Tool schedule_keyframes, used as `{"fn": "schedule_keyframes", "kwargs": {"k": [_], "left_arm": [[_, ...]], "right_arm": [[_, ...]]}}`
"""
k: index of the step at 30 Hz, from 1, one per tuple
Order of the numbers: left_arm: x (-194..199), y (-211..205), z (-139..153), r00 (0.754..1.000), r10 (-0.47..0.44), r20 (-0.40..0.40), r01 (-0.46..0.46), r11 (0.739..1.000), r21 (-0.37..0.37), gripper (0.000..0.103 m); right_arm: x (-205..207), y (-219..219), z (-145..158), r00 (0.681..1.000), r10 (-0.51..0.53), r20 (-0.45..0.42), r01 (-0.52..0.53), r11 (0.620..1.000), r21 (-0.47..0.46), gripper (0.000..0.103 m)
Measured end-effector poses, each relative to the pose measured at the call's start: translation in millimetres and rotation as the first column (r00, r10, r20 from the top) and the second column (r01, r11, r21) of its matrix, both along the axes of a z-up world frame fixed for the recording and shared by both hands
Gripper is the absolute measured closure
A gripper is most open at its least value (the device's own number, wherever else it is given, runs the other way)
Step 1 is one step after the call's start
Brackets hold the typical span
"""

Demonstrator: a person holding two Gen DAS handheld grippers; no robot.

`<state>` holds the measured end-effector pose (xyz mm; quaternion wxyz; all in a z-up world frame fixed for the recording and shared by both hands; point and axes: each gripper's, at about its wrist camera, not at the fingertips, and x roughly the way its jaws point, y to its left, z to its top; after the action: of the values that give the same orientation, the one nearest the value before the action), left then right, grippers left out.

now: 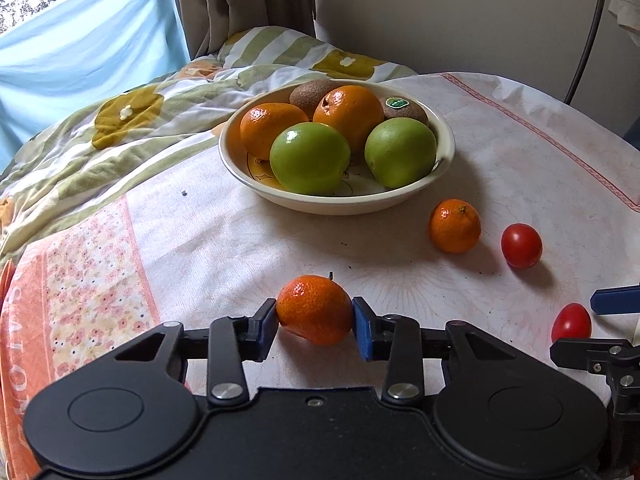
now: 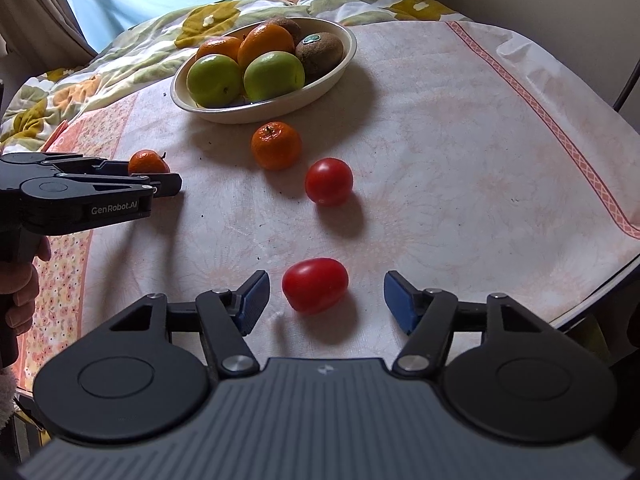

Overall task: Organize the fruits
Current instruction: 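Close the left tool on the mandarin while the right tool grasps the red tomato, then carry the mandarin to the bowl with the left tool while the right tool carries the tomato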

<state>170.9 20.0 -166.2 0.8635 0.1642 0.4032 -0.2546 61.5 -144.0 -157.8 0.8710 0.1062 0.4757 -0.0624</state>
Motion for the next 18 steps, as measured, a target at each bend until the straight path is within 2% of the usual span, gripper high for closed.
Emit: {"fn": "schedule_keyframes", "kwargs": {"k": [8, 13, 15, 18], "left_arm": [[-17, 2, 7, 1.0, 0.024, 0.006, -0.024, 1.0, 0.0, 0.06], [-27, 3, 7, 0.999, 0.034, 0.006, -0.034, 0.999, 0.01, 0.06], [-30, 3, 7, 0.999, 0.03, 0.011, -0.03, 0.999, 0.019, 0.06], [-31, 5, 10, 0.999, 0.035, 0.011, -0.035, 0.999, 0.014, 0.06]], "right_arm": [[2, 2, -3, 1.0, 0.029, -0.006, -0.029, 1.0, -0.007, 0.033], [4, 6, -4, 0.999, 0.047, -0.009, -0.047, 0.999, -0.016, 0.042], [5, 7, -4, 0.999, 0.049, -0.01, -0.049, 0.999, -0.017, 0.051], [7, 7, -4, 0.999, 0.052, -0.01, -0.052, 0.998, -0.018, 0.051]]}}
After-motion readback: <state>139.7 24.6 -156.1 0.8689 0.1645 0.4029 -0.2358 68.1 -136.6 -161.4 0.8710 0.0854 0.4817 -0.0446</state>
